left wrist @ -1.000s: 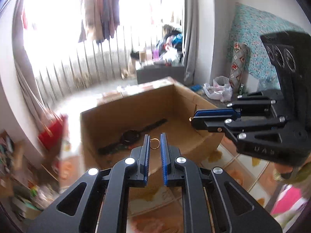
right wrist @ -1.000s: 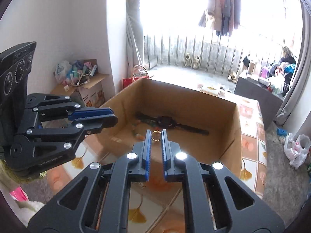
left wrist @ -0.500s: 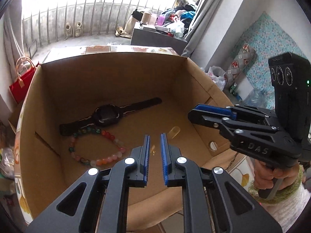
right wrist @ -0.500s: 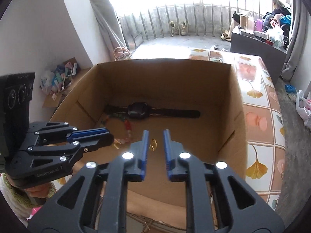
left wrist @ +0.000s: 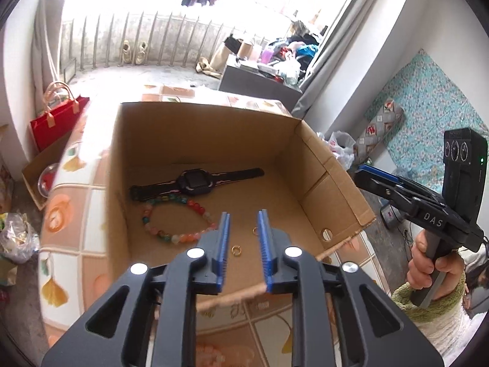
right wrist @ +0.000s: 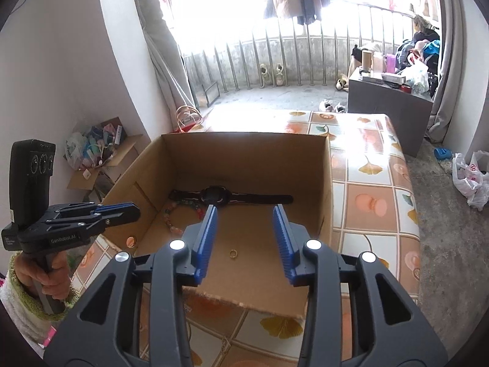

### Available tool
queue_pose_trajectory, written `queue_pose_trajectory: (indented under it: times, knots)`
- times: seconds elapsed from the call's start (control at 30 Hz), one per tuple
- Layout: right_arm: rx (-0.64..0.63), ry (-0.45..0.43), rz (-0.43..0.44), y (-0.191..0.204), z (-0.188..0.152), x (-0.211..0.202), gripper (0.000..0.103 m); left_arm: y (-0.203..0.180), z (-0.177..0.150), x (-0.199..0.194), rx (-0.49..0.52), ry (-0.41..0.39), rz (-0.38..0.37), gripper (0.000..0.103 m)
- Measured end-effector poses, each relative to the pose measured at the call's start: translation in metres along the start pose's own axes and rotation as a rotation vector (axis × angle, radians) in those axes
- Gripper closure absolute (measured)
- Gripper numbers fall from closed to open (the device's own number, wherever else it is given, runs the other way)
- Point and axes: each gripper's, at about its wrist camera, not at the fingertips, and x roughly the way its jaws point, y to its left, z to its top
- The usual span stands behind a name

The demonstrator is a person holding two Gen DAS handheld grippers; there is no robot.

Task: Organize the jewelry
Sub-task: 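Open the left gripper to drop the ring into the box, then withdraw the left gripper from the box toward the gold earrings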

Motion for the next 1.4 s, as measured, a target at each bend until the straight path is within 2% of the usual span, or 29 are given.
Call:
queue_pose_trajectory:
  times: [0.23,0.3,0.43,0.5,0.67,0.8,1.0,1.23,1.4]
  knots:
    - [0.009,-0.047,0.011,0.005,-0.03,-0.054,0.061,-0.014,-0.032,-0.048,0.078,-0.038,0.042,0.067]
    - [0.002,-0.034,0.014,0.009,-0.042,-0.065,0.061,-0.018,-0.049,-0.055,0.104,-0.025,0.061,0.06]
    - [-0.026,0.024,-0.009,0.019,-0.07,-0.073,0.061,-0.022,-0.081,-0.051,0.115,0.043,0.108,0.055]
    - [-0.02,0.072,-0.014,0.021,-0.084,-0.068,0.061,-0.023,-0.094,-0.044,0.112,0.083,0.116,0.053]
    - [0.093,0.197,0.03,0.017,-0.122,-0.041,0.061,-0.031,-0.125,-0.022,0.104,0.147,0.124,0.053]
    - [0.124,0.254,0.034,0.022,-0.14,-0.014,0.064,-0.042,-0.135,-0.003,0.171,0.155,0.161,0.053]
    - [0.07,0.262,-0.001,0.031,-0.141,0.016,0.071,-0.061,-0.139,0.018,0.274,0.137,0.184,0.053]
    - [-0.028,0.276,-0.061,0.037,-0.139,0.046,0.078,-0.07,-0.137,0.033,0.32,0.114,0.182,0.053]
    - [-0.088,0.278,-0.092,0.039,-0.141,0.052,0.09,-0.073,-0.136,0.04,0.348,0.109,0.165,0.055]
